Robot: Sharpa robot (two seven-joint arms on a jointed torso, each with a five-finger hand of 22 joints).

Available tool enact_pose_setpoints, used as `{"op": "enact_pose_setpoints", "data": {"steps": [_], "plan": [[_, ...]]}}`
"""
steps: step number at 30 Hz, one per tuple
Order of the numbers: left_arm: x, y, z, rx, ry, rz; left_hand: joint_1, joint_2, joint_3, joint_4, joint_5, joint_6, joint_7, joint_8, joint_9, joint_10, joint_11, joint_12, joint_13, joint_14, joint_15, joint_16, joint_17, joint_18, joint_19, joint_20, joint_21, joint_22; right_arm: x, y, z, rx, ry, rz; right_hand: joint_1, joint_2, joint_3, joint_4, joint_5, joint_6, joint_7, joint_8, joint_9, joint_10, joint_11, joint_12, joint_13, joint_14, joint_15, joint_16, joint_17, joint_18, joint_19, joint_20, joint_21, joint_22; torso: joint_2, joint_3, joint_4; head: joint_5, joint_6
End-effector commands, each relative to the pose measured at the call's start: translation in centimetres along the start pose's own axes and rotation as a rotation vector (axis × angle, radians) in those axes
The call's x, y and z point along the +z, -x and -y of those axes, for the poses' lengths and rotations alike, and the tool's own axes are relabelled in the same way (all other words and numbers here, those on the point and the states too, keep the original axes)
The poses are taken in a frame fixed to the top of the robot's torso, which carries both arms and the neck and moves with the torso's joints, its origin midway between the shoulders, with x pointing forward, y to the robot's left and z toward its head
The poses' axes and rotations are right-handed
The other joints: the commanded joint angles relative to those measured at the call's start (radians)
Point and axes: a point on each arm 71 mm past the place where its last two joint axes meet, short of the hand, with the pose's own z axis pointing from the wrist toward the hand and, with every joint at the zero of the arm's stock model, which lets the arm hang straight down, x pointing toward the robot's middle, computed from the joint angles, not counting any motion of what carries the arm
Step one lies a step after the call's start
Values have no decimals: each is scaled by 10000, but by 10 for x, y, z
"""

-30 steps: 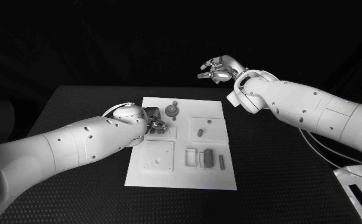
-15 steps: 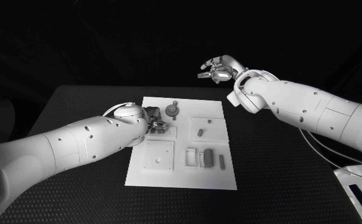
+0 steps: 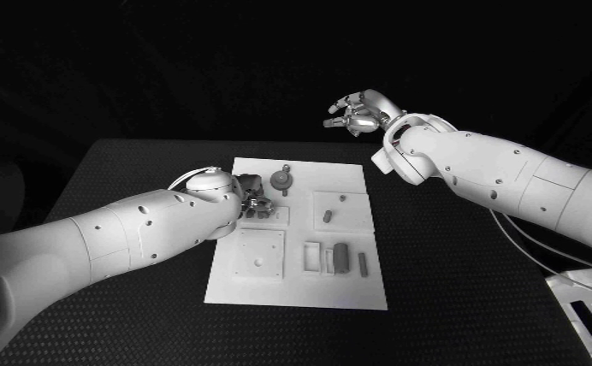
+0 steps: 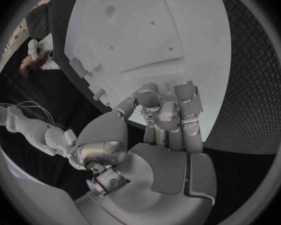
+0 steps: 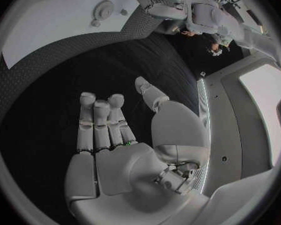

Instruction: Assemble the parts on the task board

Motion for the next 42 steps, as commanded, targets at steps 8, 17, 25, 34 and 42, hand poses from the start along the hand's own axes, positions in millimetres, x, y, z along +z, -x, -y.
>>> {"op": "enact_pose_setpoints", "data": {"steps": [8, 17, 25, 34, 42], "plan": [[0, -4, -2, 145, 36, -235, 493, 496, 183, -210, 250, 441, -176, 53, 22, -56, -16, 73, -30, -47, -88, 69, -36, -12, 20, -7, 60, 197, 0, -1, 0, 18, 22, -137, -76, -12, -4, 34, -20, 12, 68, 70, -21, -1520, 157, 62, -19, -69, -5, 47, -14, 132, -57, 27, -47, 20, 1, -1, 2, -11, -16], [0, -5, -2, 188, 67, -331, 473, 466, 143, -189, 119, 440, -170, 31, 20, -59, -11, 78, -44, -56, -84, 79, -62, -15, 14, 0, 60, 194, 0, -1, 0, 18, 12, -151, -82, -14, -5, 39, -20, 9, 69, 71, -27, -1522, 158, 64, -23, -72, -5, 48, -18, 132, -58, 27, -49, 21, 0, -1, 0, -1, -20], [0, -5, -4, 129, 153, -418, 280, 257, 11, -52, 68, 377, -140, -79, -31, -65, 16, 82, -71, -71, -75, 85, -114, -10, 4, 1, 40, 181, 0, 0, 0, 17, 6, -154, -98, -23, -13, 49, -22, 5, 70, 72, -32, -1526, 159, 65, -28, -75, -4, 48, -21, 132, -61, 29, -52, 21, 2, 3, -1, 2, -17], [1, -5, -5, 118, 168, -412, -64, -175, -319, 103, 16, 382, -130, -194, -82, -70, 24, 91, -106, -83, -70, 108, -182, 13, 3, -14, 16, 176, 0, 0, 0, 17, -2, -153, -113, -33, -18, 59, -22, -3, 72, 71, -39, -1532, 161, 64, -33, -81, -2, 47, -26, 132, -65, 30, -56, 22, 3, 2, -2, 4, -11], [1, -5, -4, 102, 167, -374, -132, -354, -388, 163, -39, 399, -134, -224, -91, -70, 18, 96, -119, -85, -77, 121, -206, 22, 7, -19, 4, 172, 0, 0, 1, 20, -7, -151, -125, -36, -21, 70, -21, -7, 74, 71, -44, -1536, 163, 64, -37, -84, 0, 47, -29, 132, -68, 31, -59, 22, 3, 1, -3, -5, -16]]}}
